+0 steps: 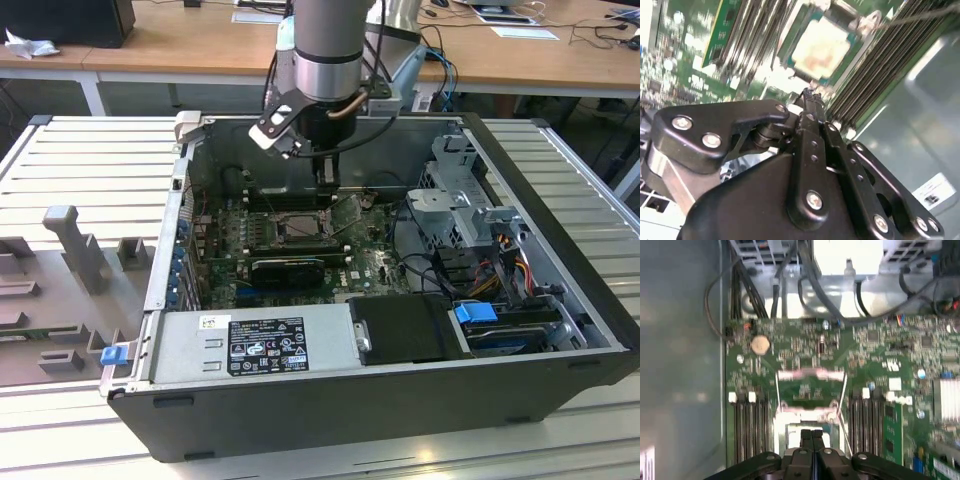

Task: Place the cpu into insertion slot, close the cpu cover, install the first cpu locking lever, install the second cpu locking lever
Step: 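Close the cpu cover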

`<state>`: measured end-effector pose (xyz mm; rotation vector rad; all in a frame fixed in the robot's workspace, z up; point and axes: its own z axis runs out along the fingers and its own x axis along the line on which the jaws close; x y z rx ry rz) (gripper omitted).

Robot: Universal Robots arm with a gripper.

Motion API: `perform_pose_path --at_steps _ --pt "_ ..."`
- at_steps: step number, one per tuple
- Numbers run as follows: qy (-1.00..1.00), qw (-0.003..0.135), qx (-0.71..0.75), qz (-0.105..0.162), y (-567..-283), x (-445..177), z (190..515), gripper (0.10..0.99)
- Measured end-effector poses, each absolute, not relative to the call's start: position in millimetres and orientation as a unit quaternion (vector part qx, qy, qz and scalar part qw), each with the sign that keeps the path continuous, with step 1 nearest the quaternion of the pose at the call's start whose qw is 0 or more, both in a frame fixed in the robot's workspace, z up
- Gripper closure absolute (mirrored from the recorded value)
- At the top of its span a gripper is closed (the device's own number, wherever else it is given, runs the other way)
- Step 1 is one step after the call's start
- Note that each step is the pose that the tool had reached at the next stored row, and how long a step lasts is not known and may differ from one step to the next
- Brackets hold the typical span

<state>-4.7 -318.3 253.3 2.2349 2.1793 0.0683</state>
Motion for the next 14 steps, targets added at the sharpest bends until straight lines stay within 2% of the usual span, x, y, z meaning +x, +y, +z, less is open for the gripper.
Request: perform_pose_path --at_steps 14 --pt "0.698 0.009 0.716 0.020 -317 23 254 0.980"
